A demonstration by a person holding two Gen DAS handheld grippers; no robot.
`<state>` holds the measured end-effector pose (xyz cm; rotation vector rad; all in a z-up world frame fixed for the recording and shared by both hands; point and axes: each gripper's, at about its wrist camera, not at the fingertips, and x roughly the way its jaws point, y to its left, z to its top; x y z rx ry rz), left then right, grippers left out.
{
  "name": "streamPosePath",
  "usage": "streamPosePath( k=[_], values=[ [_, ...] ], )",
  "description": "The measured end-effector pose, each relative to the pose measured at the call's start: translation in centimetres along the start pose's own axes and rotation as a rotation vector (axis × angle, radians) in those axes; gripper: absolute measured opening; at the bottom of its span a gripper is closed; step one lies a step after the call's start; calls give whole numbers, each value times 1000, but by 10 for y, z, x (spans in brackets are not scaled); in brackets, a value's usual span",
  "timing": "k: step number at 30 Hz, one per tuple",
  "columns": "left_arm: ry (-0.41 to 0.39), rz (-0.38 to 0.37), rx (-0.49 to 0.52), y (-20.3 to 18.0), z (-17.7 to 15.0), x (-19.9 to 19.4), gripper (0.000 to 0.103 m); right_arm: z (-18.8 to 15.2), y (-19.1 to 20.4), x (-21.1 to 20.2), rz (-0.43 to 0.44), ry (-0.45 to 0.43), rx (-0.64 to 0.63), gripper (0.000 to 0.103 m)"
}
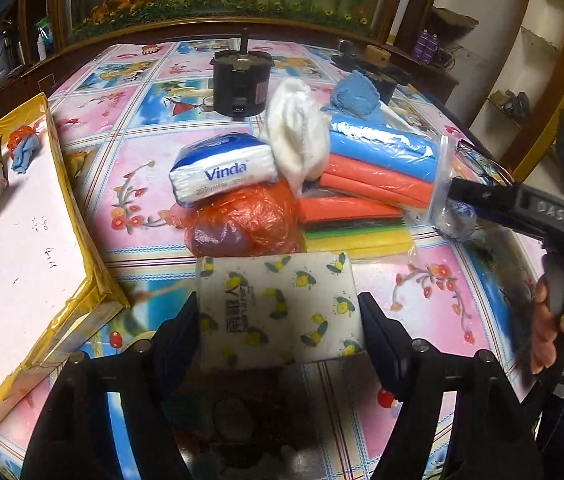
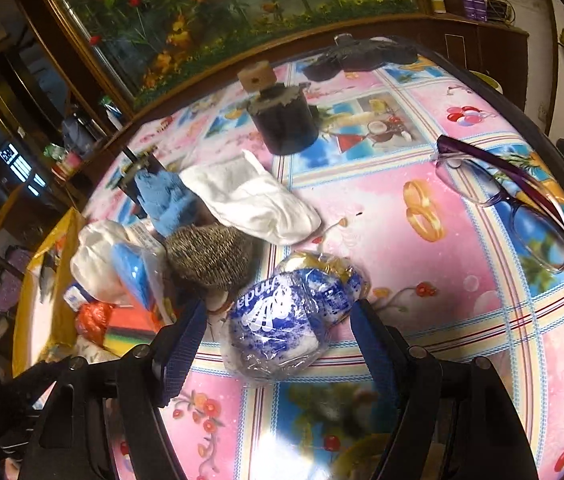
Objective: Organize soft objects
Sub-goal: 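Grasp the blue-white printed bag with the right tool while the left tool holds the tissue pack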
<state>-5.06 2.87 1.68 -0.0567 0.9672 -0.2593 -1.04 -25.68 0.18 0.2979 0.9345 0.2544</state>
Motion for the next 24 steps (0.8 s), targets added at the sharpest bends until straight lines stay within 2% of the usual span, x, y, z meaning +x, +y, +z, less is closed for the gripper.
streamPosePath(
  k=[1, 2, 7, 12, 16, 21, 24],
  values=[
    [-2, -5, -3, 0, 0, 0, 74, -1, 3, 0, -38, -14, -26, 75],
    [-4, -15, -7, 1, -1, 0, 74, -2, 5, 0, -61, -18, -37, 68],
    [-25, -48, -22, 3, -2, -4, 74, -7, 5, -8, -57, -29, -62, 61],
    [-100, -62, 5, -2, -5, -17, 74, -15, -1, -27, -26, -63, -37, 61],
    [-125, -69, 7, -2, -5, -21, 74, -20, 3, -47, 0, -103, -39, 61],
    [-163, -73, 11, -2, -7, -28, 74, -23, 29, -78, 56, -184, -107, 61],
    [-181, -75, 9, 0, -8, -31, 74, -25, 45, -86, 92, -201, -142, 61]
  ],
)
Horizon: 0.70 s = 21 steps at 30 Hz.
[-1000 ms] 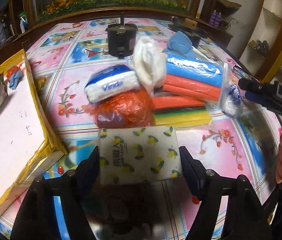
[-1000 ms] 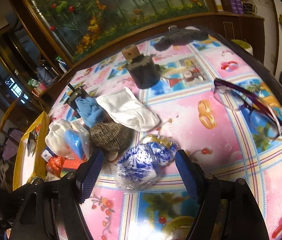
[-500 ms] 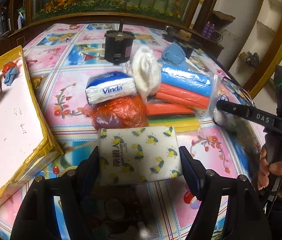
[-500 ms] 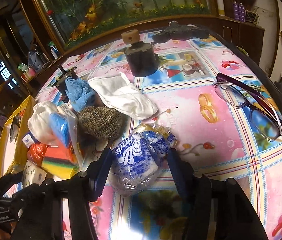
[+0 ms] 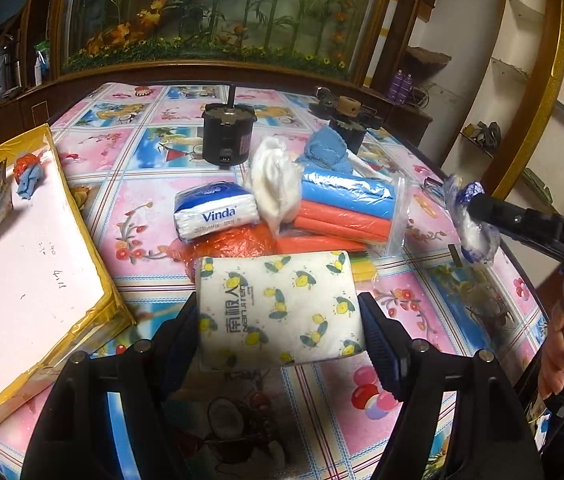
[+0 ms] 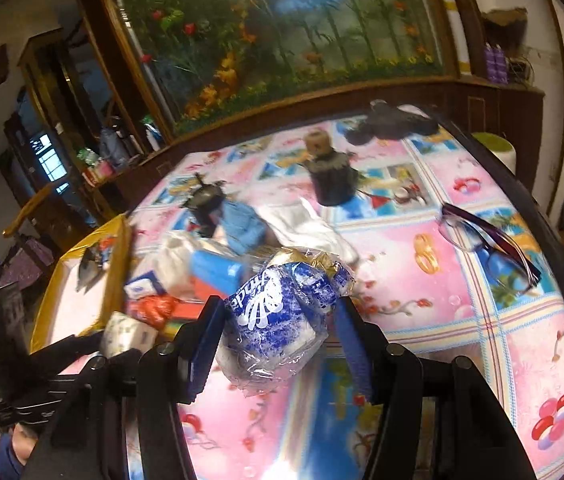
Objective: Organize soft objects
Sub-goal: 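Grasp the blue-white printed bag with the right tool while the left tool holds the tissue pack, then carry the tissue pack and printed bag into the yellow-rimmed box with both tools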
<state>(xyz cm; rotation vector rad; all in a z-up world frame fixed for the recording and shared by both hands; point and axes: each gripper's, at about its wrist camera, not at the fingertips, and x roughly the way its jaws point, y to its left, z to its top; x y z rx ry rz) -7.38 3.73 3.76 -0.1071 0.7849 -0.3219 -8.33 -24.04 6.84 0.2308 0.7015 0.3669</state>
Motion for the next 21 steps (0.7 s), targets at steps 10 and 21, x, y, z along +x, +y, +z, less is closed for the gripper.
streamPosePath(
  k=[10, 21],
  values=[
    [-18, -52, -73, 14, 2, -6, 74, 10, 34, 33, 103, 40, -36, 61],
    [-48, -24, -166, 55, 4, -35, 74, 11, 54, 50, 169, 85, -30, 61]
  ],
)
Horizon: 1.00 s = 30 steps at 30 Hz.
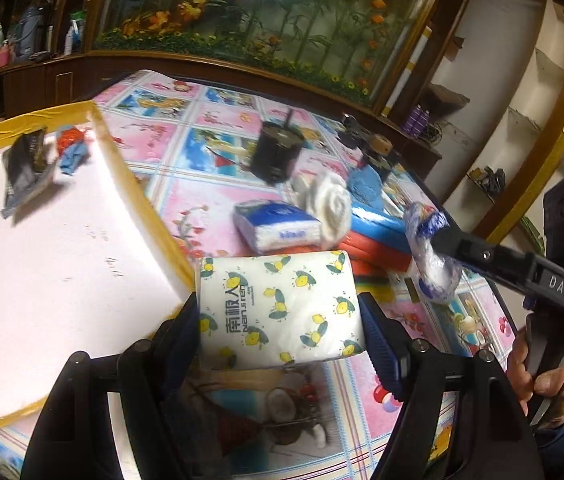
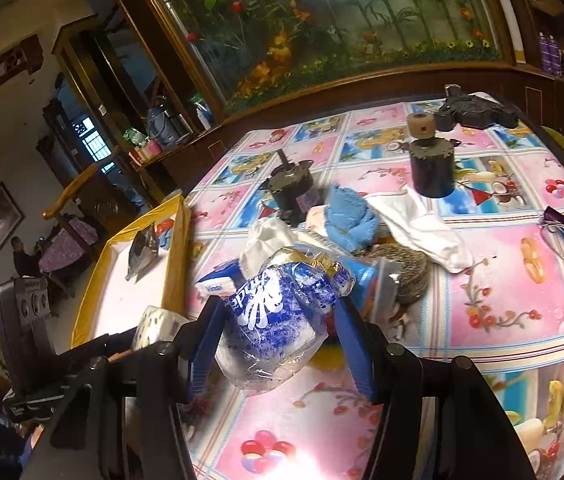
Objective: Organize soft objects
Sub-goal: 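Carry the tissue pack and printed bag into the yellow-rimmed box with both tools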
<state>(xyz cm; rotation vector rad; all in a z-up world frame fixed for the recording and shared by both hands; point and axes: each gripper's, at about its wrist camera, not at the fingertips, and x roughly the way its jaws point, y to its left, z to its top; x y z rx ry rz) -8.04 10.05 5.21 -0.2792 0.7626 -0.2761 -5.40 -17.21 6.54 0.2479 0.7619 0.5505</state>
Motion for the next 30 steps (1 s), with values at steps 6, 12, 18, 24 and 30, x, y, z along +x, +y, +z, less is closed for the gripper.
streamPosePath(
  k=[6, 12, 18, 24, 30],
  values=[
    [-90, 49, -63, 36, 16, -41, 74, 11, 44, 9, 56, 30, -94, 61],
    [-153, 130, -140, 85, 29, -79, 75, 22, 93, 33, 150, 73, -156, 61],
    [-141, 232, -165, 134, 41, -97, 75, 34, 140, 70, 203, 133, -207, 62],
    [-81, 313, -164, 177, 62, -83, 75, 61, 182, 119, 222, 187, -226, 62],
    [-7, 339, -174, 211, 78, -58, 75, 85, 214, 190, 176, 229, -244, 62]
  ],
)
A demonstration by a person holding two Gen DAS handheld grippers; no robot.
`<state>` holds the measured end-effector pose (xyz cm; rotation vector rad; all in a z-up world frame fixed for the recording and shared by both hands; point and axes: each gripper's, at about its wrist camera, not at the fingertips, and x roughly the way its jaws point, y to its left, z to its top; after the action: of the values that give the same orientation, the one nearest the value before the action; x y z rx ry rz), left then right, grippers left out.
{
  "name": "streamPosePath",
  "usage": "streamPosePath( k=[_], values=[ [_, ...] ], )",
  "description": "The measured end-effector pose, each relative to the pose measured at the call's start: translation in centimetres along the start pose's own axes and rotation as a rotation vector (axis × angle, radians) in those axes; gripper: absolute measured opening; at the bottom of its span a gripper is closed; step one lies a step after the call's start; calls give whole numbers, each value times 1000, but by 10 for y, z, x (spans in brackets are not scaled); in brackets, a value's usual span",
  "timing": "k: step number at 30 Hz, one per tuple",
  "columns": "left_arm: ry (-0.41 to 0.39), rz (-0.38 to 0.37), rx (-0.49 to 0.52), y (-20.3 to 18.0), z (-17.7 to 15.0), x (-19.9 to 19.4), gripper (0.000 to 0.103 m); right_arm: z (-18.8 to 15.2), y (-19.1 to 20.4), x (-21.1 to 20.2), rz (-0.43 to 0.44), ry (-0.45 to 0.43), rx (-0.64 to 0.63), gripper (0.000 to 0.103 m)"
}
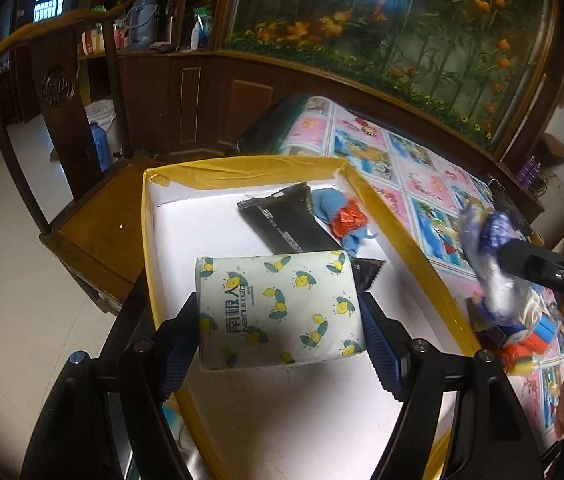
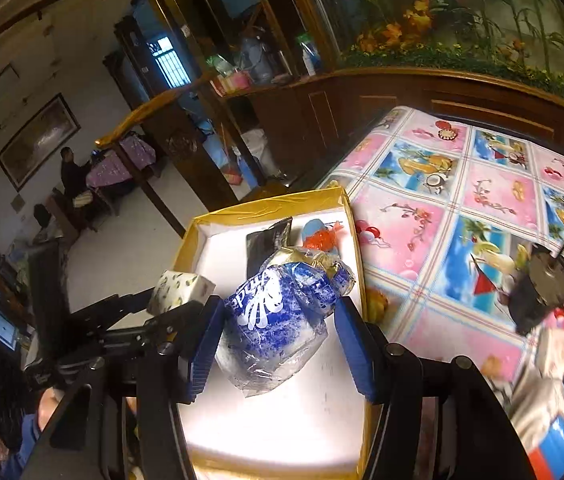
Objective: Organize soft objects
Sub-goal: 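Carry the tissue pack and printed bag into the yellow-rimmed box with both tools, then open both tools to release the items in the box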
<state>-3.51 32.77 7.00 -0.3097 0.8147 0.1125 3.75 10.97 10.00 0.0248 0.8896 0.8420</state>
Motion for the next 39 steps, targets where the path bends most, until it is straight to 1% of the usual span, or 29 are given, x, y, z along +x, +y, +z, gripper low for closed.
streamPosePath(
  k=[4, 6, 7, 9, 14, 17, 18, 21, 23, 25, 29, 33, 39],
  values=[
    [42, -2, -17, 7, 10, 16, 75, 12, -5, 43, -39, 52, 14, 62],
    [53, 23, -33, 11, 12, 22, 75, 14, -8, 59, -49, 68, 23, 62],
    [61, 33, -45, 13, 14, 25, 75, 15, -9, 65, -59, 70, 21, 62],
    [72, 22, -56, 14, 15, 30, 75, 17, -9, 74, -67, 75, 10, 62],
    [97, 27, -77, 14, 19, 39, 75, 20, -8, 92, -94, 101, -12, 62],
    [106, 35, -89, 14, 20, 42, 76, 21, -8, 98, -111, 101, -21, 63],
    [106, 29, -99, 16, 20, 42, 76, 22, -9, 99, -113, 98, -25, 63],
    [104, 4, -123, 19, 21, 41, 79, 22, -10, 101, -101, 107, -23, 68],
    [101, -3, -128, 19, 21, 40, 82, 22, -12, 98, -94, 98, -11, 70],
    [99, -4, -131, 18, 21, 39, 84, 21, -13, 96, -85, 96, -2, 72],
    [96, -10, -141, 16, 19, 34, 84, 17, -17, 83, -65, 78, 19, 75],
    [93, -19, -145, 12, 16, 29, 84, 11, -20, 68, -48, 61, 36, 75],
    [65, -38, -137, 1, 10, 13, 84, -2, -20, 39, -6, 30, 50, 75]
  ],
)
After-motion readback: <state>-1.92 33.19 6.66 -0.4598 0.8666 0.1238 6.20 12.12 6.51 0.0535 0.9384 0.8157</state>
